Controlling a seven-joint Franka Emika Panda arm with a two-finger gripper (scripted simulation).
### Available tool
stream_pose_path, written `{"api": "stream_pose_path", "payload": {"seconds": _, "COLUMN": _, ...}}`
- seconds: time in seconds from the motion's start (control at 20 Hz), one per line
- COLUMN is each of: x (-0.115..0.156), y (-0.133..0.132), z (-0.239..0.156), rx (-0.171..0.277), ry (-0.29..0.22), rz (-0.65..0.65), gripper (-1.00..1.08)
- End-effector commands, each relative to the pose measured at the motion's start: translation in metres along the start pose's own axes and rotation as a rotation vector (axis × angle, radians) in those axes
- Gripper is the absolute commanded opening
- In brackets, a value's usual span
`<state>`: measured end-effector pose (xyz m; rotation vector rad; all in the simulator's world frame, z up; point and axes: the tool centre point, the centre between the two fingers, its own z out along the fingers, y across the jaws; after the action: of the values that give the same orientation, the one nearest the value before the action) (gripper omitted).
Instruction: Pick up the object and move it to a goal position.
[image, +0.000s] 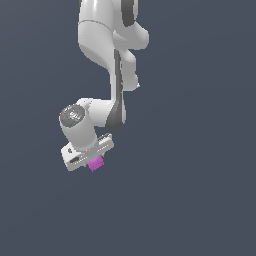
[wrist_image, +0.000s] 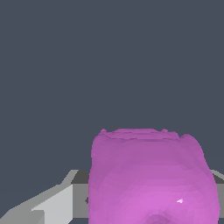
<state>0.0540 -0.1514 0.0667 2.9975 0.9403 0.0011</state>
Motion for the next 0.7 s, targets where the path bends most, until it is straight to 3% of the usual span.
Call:
{"api": "stream_pose_path", "payload": {"seconds": 0.0, "x": 0.001, "y": 0.017, "z": -0.002, "rx": 0.000, "ry": 0.000, "rz": -0.001, "gripper": -1.00}}
{"api": "stream_pose_path", "payload": {"seconds": 0.65, "x": 0.005, "y": 0.072, "z": -0.008, "rx": 0.000, "ry": 0.000, "rz": -0.001, "gripper": -1.00}}
